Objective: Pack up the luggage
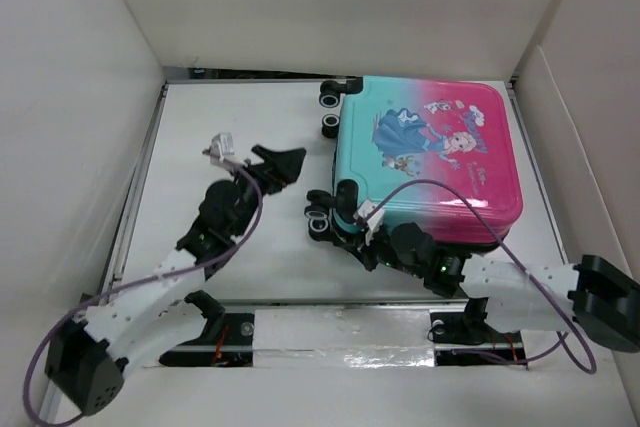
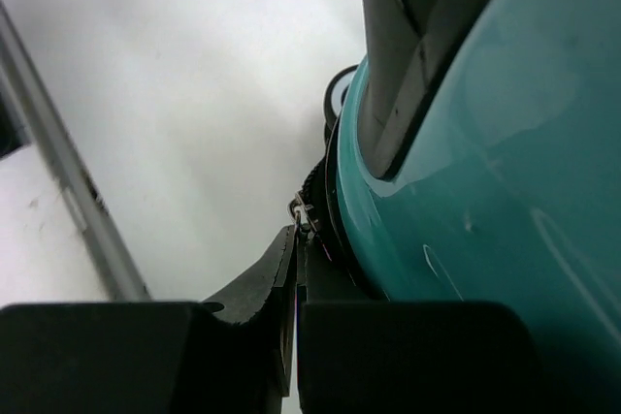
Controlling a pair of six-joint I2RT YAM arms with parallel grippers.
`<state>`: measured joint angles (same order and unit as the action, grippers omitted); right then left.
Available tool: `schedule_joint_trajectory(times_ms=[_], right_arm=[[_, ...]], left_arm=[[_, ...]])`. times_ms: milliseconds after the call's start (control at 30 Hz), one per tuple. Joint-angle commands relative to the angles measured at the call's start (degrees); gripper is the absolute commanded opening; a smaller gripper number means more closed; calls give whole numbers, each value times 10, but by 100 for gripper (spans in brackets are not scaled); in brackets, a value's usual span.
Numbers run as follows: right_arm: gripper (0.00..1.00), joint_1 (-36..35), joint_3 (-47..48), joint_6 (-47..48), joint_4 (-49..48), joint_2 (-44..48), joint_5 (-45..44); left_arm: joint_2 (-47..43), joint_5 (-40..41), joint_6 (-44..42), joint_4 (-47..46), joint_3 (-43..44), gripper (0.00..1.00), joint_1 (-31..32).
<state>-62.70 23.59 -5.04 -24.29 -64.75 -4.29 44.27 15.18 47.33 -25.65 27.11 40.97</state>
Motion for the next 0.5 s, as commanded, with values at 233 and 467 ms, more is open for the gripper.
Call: schedule_joint_trajectory(times_ms=[233, 467], right_arm=[[0, -8, -36, -34, 82, 200, 77], [0, 2, -49, -45, 134, 255, 61]], left_arm=[[409, -238, -94, -70, 313, 89, -145], [492, -337, -239, -193, 336, 86, -179]])
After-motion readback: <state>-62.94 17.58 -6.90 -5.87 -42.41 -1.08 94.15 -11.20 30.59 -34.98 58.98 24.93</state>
